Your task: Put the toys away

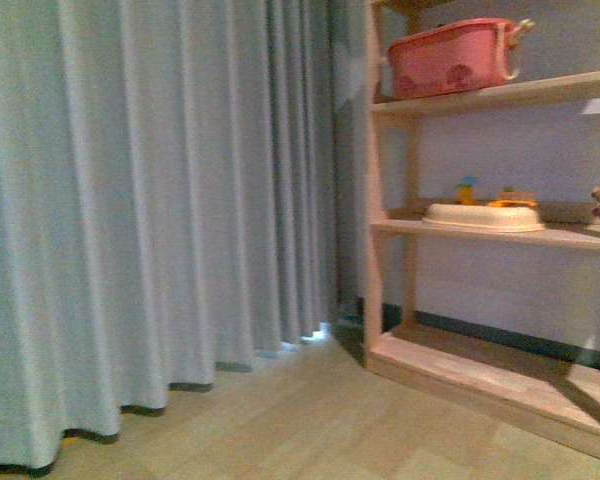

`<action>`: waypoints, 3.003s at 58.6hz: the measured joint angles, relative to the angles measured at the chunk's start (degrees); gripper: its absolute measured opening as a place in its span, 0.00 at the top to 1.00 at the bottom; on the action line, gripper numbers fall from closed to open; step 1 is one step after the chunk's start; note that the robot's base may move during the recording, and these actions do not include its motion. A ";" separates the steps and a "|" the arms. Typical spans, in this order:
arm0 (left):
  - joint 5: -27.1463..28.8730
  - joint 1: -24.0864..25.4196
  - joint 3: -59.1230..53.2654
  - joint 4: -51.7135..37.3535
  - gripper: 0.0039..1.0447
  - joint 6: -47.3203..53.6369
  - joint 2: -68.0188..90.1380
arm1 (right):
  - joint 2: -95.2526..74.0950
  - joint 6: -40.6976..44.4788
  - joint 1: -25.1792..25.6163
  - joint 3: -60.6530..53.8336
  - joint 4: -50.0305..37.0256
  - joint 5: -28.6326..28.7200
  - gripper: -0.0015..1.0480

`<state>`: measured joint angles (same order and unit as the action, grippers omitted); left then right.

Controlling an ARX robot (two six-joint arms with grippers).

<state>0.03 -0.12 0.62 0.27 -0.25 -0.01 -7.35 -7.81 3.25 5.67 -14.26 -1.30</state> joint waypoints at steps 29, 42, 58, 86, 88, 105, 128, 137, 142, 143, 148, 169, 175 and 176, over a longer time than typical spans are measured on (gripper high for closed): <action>0.02 0.00 0.00 0.00 0.05 0.00 0.02 | 0.04 0.00 0.00 0.00 0.00 -0.02 0.83; 0.00 0.00 0.00 -0.02 0.05 0.00 0.00 | 0.13 0.02 0.02 0.02 0.00 -0.02 0.83; 0.04 -0.02 0.00 -0.02 0.05 0.00 0.00 | 0.26 0.02 0.09 0.00 0.00 -0.42 0.83; -0.02 -0.02 0.00 -0.02 0.05 0.02 0.00 | 0.22 0.07 0.00 0.00 0.00 0.20 0.83; -0.02 -0.02 0.00 0.00 0.05 0.02 0.00 | 0.22 0.07 0.02 0.00 0.00 0.17 0.83; 0.00 -0.02 0.00 -0.02 0.05 0.02 0.00 | 0.15 0.07 0.00 -0.02 0.00 -0.09 0.83; -0.04 -0.02 0.00 0.00 0.05 0.02 0.00 | 0.13 0.09 -0.02 -0.02 0.00 0.13 0.83; -0.02 -0.02 0.00 0.00 0.05 0.02 0.00 | 0.13 0.09 -0.02 -0.02 0.00 0.07 0.83; -0.02 -0.02 0.00 -0.02 0.05 0.02 0.00 | 0.11 0.09 -0.02 -0.02 0.00 0.04 0.83; -0.02 -0.02 0.00 -0.02 0.05 0.02 0.00 | 0.13 0.09 -0.02 -0.02 0.00 0.02 0.83; -0.02 -0.02 0.00 -0.02 0.05 0.02 0.00 | 0.13 0.11 -0.02 -0.02 0.00 -0.02 0.83; 0.00 -0.02 0.00 -0.02 0.05 0.02 0.00 | 0.09 0.09 -0.02 -0.02 0.00 0.00 0.83; 0.00 -0.02 0.00 -0.02 0.05 0.02 0.00 | 0.07 0.09 -0.02 -0.04 0.00 -0.02 0.83; 0.00 -0.02 0.00 0.00 0.05 0.02 0.00 | 0.07 0.09 -0.02 -0.04 0.00 -0.02 0.83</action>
<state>0.03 -0.14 0.62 0.27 -0.23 -0.01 -7.29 -7.73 3.22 5.63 -14.26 -1.32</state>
